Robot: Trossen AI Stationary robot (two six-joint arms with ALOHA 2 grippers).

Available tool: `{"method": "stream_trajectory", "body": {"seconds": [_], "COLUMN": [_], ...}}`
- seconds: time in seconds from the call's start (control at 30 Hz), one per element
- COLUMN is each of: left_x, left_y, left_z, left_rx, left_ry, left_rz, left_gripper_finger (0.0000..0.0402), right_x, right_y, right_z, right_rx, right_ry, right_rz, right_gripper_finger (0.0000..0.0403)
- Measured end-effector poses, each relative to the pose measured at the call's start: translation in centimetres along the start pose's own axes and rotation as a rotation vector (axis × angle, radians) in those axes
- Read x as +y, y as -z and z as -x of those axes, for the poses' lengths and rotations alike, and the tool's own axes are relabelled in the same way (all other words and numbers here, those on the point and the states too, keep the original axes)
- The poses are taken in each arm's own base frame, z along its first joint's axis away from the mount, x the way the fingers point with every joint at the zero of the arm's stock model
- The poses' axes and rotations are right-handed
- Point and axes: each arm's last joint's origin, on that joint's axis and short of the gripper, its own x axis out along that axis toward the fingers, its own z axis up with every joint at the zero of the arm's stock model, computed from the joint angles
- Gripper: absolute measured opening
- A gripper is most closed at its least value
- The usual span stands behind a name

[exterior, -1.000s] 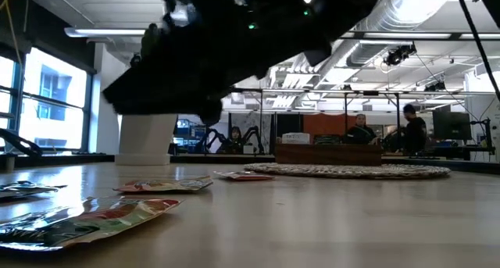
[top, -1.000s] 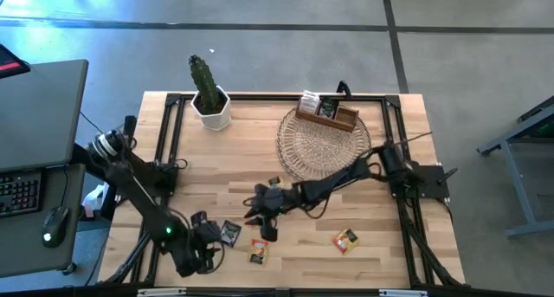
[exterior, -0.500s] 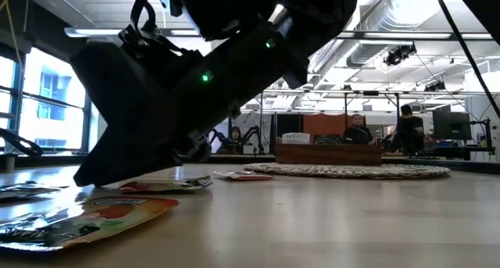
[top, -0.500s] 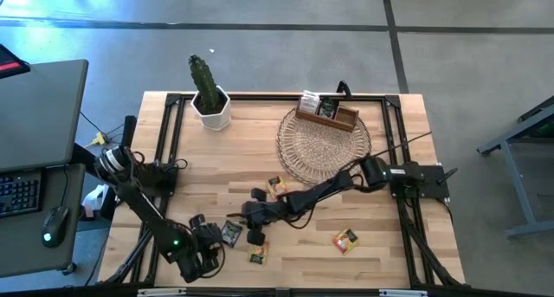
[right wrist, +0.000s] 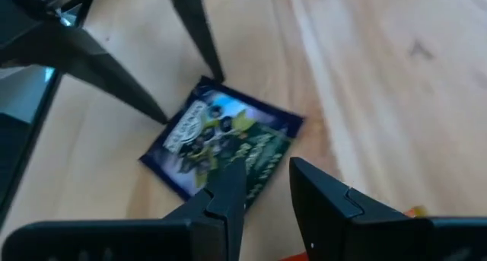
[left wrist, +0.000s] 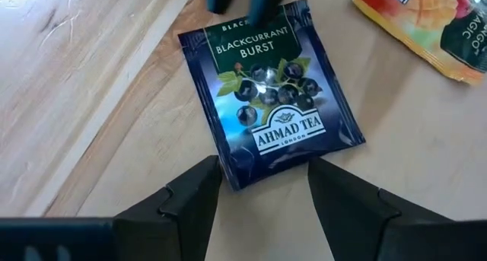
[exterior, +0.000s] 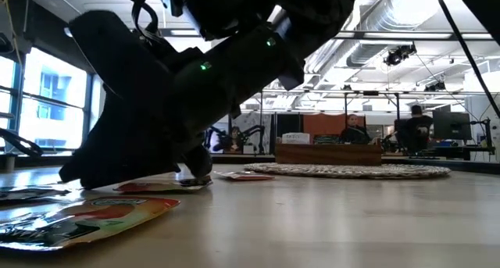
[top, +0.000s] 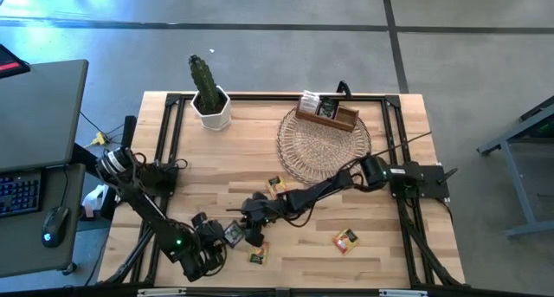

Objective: Pick & Place Tea
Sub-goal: Put the blue tea bag into the middle section of the wooden organizer

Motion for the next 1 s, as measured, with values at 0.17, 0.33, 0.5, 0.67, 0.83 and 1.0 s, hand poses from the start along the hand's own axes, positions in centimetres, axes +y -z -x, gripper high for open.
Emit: {"method": "stream_trajectory", "body": {"seconds": [0.17, 0.33, 0.5, 0.67, 0.83, 1.0], "left_x": [-0.1, -0.1, 0.2, 0.5, 0.6, 0.5], "left_y": [-0.4, -0.7, -2.0, -3.3, -3.6, -3.6], "left_z": [-0.2, -0.4, -1.1, -1.8, -2.0, -2.0], "left_rx": [-0.02, -0.044, -0.051, -0.009, -0.005, 0.002], "left_ry": [0.011, 0.006, -0.014, -0.031, -0.033, -0.021], "left_rz": [0.023, 0.032, 0.071, 0.057, 0.035, 0.041], "left_gripper_finger": [0.0202, 0.0202, 0.0202, 0.0202, 0.0202, 0.0202], "right_x": [0.3, 0.3, 0.3, 0.3, 0.2, -0.1], "right_y": [0.3, 0.3, 0.3, 0.3, 0.4, 0.2], "right_z": [0.0, 0.0, 0.0, 0.0, 0.0, 0.0], "right_rx": [0.007, 0.011, 0.012, 0.008, -0.004, -0.007], "right_ry": [0.006, 0.004, 0.007, 0.0, 0.042, 0.063], "right_rz": [-0.034, -0.034, -0.025, -0.01, 0.044, 0.102], "right_gripper_finger": [0.0099, 0.0099, 0.0099, 0.0099, 0.0093, 0.0045]}}
